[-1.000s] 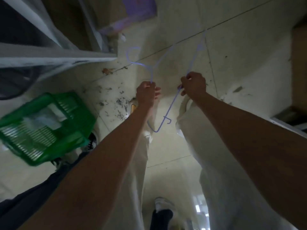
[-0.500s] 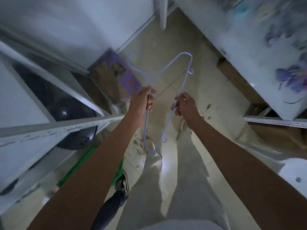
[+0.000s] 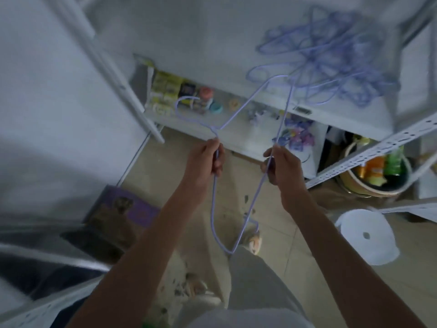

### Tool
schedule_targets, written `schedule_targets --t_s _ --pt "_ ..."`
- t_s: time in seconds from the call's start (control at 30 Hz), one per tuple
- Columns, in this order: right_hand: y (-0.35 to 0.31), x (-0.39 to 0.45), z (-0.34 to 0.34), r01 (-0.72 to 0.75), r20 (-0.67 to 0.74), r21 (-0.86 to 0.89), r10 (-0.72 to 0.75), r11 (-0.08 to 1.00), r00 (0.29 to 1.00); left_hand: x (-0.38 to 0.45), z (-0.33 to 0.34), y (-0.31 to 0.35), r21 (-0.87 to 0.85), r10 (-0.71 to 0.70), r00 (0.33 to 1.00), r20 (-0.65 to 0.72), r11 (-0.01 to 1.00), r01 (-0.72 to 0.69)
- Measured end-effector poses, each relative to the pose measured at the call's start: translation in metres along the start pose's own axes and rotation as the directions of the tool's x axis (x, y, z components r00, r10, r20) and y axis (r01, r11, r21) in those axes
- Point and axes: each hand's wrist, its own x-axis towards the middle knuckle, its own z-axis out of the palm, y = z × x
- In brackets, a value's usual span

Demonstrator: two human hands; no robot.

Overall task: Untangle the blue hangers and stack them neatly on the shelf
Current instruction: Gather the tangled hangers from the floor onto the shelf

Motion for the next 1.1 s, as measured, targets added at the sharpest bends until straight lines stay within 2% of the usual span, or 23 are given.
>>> schedule_targets --t_s 0.17,0.3,0.4,0.57,0.73,0.87,1.0,1.1 --pt "-0.053 0.034 -0.068 0.084 -0.052 0.001 -0.083 0.996 0.995 0.031 0.083 0.038 0.119 -0.002 0.998 0.065 0.993 -0.006" --pt "-0.083 0.066 -0.107 0.055 -0.129 0.047 -0.048 0.997 0.99 0.063 0.147 0.051 0.32 -0.022 0.992 0.125 0.947 -0.019" --pt "-0.1 0.075 -0.134 0.042 -0.121 0.073 -0.033 0.996 0.992 0.08 0.181 0.051 0.416 -0.019 0.988 0.156 0.908 -0.048" --pt "-0.103 0.077 -0.157 0.069 -0.116 0.145 -0.052 0.987 0.992 0.109 0.217 0.034 0.401 0.081 0.992 0.099 0.909 -0.114" --pt "-0.093 0.082 -0.152 -0.018 -0.041 0.057 0.021 0.998 0.999 0.151 0.25 0.034 0.382 0.184 0.974 0.129 0.898 -0.22" --pt "-0.102 0.112 -0.145 -0.047 0.003 -0.002 0.047 0.999 0.999 0.202 0.279 0.051 0.283 0.164 0.982 0.093 0.941 -0.184" --pt "-0.127 0.176 -0.144 -0.014 -0.082 -0.055 0.009 0.998 0.997 0.271 0.297 0.08 0.369 0.187 0.968 0.169 0.898 -0.238" --pt "-0.143 0.229 -0.144 -0.043 -0.182 -0.15 0.015 0.988 0.983 0.32 0.304 0.097 0.526 0.219 0.946 0.238 0.79 -0.315"
